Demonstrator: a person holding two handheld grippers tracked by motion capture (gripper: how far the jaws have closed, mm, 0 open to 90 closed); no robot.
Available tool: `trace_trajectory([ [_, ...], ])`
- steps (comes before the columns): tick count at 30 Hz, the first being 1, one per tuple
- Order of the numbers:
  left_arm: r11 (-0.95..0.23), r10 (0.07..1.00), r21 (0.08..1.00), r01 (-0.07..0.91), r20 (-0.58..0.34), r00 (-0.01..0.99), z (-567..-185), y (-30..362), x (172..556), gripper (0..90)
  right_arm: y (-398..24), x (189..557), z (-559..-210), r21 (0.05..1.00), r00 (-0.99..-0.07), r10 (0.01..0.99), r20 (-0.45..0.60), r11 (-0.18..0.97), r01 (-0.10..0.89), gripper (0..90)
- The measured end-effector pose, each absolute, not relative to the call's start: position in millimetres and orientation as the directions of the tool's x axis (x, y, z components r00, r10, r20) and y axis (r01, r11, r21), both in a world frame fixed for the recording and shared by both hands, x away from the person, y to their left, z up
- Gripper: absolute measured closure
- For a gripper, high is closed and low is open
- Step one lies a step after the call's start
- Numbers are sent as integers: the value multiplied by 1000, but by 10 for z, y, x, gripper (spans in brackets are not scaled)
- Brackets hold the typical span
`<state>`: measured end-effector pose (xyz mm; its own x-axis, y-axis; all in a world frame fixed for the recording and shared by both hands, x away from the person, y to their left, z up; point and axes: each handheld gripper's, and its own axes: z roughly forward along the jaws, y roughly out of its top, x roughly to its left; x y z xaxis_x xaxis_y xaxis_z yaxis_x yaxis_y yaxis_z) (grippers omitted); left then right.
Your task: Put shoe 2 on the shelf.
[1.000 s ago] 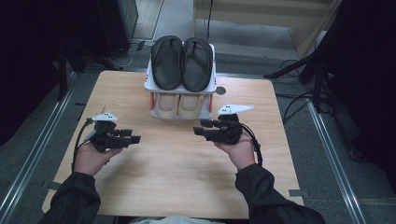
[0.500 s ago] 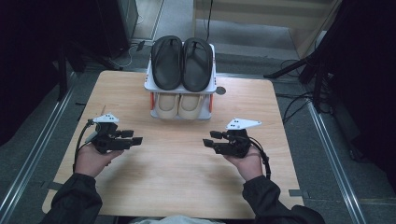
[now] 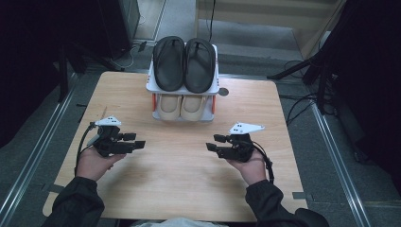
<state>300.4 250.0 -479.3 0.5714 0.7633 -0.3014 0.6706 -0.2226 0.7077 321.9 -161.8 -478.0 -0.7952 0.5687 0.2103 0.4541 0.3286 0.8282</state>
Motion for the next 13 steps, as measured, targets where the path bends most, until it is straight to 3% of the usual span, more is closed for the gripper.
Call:
trace_trajectory([
  [9, -218, 769, 712, 667, -296, 567, -4794, 2454, 3008, 372, -1646, 3221, -4781, 827, -787, 577, 220, 317, 464, 483],
  [13, -209, 768, 718, 664, -300, 566, -4792, 2467, 3010, 342, -1659, 3238, -4775, 838, -783, 582, 220, 299, 457, 409],
])
